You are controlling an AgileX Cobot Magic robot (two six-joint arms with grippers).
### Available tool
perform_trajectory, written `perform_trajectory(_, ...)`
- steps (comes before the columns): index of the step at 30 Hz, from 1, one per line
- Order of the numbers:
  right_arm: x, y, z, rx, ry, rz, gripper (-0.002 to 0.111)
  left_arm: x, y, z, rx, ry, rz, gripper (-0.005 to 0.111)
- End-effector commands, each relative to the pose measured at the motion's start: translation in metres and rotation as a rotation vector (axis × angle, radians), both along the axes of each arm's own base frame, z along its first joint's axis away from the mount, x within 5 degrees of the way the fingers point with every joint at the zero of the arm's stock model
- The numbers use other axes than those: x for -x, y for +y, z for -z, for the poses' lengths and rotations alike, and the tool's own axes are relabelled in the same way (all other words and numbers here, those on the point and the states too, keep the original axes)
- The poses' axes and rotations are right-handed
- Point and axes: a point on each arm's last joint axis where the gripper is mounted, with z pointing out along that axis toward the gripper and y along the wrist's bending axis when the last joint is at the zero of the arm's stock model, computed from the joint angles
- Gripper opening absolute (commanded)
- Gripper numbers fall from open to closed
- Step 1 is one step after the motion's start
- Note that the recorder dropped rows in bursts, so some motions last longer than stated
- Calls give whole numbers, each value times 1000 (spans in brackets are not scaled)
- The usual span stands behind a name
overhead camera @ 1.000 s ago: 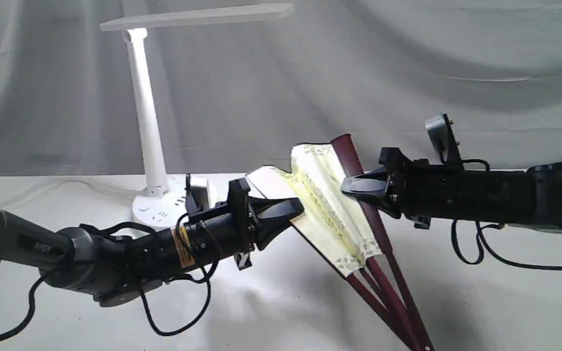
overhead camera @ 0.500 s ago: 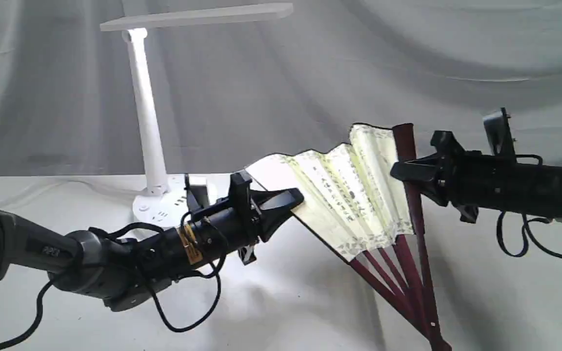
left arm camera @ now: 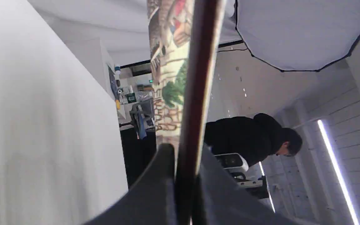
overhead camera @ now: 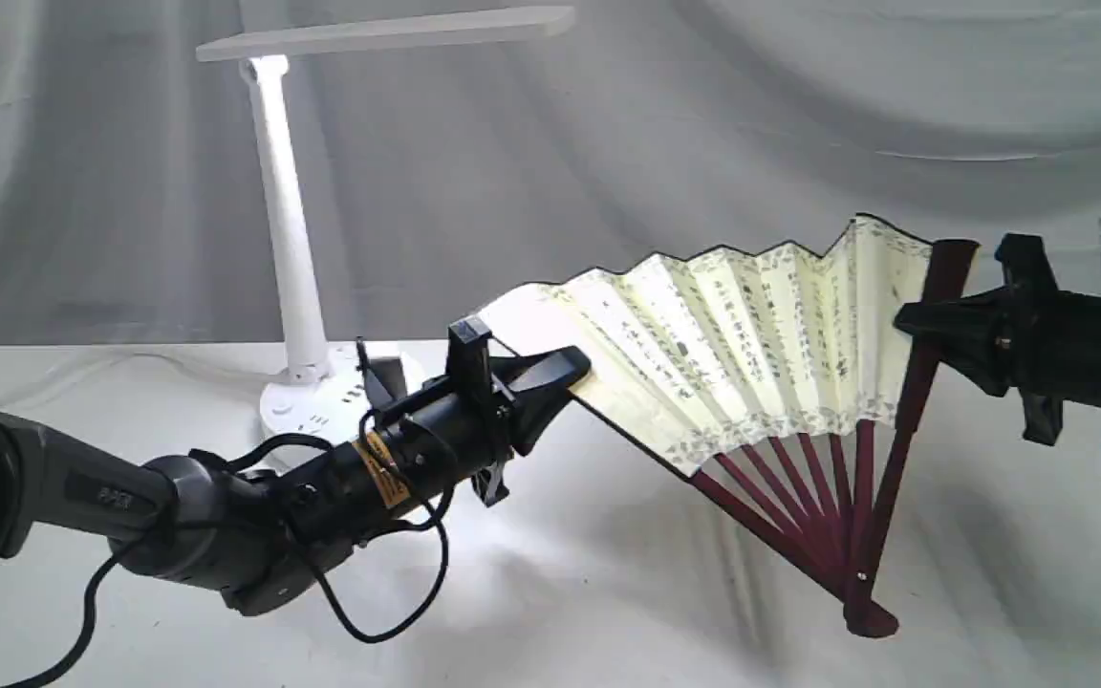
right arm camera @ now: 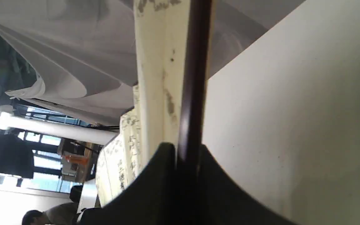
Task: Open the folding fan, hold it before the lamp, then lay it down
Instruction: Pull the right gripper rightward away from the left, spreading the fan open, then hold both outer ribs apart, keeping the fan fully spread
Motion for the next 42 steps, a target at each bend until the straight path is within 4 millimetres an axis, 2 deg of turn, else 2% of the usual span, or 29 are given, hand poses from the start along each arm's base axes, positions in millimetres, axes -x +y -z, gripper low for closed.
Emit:
perform_trajectory(1, 10, -15, 1, 84, -1, -34, 0, -8, 8, -9, 83, -3, -102, 0)
perform_trajectory(8, 21, -41, 2, 86, 8, 25, 0, -10, 5, -11, 103, -13, -158, 0)
perform_trajectory(18, 33, -63, 0, 68, 2, 54, 0, -9, -3, -13, 140, -25, -266, 0)
perform_trajectory(29, 46, -58, 16, -30, 6, 133, 0, -3, -19, -15, 158, -37, -358, 0)
perform_trajectory(35, 49, -56, 20, -36, 12, 129, 0, -7, -12, -15, 184, -24, -441, 0)
perform_trajectory(42, 50, -52, 14, -64, -37, 85, 0, -8, -10, -15, 197, -16, -471, 0)
